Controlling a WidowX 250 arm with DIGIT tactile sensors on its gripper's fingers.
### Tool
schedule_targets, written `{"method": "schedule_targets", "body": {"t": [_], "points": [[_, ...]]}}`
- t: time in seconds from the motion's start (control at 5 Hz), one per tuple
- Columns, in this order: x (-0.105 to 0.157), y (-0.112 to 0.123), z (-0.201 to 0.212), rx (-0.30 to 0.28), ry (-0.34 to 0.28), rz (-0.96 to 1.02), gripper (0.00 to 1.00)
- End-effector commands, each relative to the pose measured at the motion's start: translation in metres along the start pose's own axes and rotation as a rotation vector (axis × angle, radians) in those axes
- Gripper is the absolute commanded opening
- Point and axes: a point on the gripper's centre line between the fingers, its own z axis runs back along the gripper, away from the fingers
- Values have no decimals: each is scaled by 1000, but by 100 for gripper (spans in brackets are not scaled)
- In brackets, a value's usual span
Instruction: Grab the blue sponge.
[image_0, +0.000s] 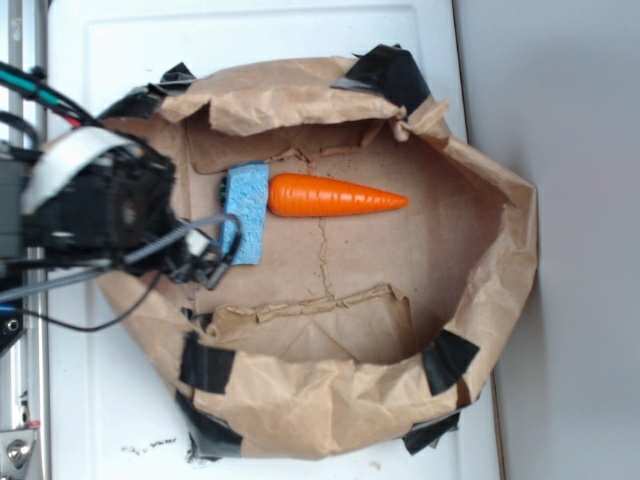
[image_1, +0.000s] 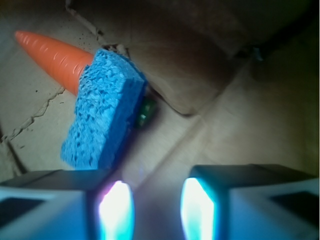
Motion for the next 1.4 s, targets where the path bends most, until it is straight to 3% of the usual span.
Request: {"method": "schedule_targets", "body": {"t": [0.0, 0.4, 0.8, 1.0, 1.2], "points": [[10, -1, 4, 44, 9, 20, 100], [21, -12, -5, 75, 27, 37, 100], [62, -62, -31, 107, 41, 105, 100], [70, -74, -35, 105, 38, 113, 100], [75, -79, -37, 101, 62, 126, 0]]}}
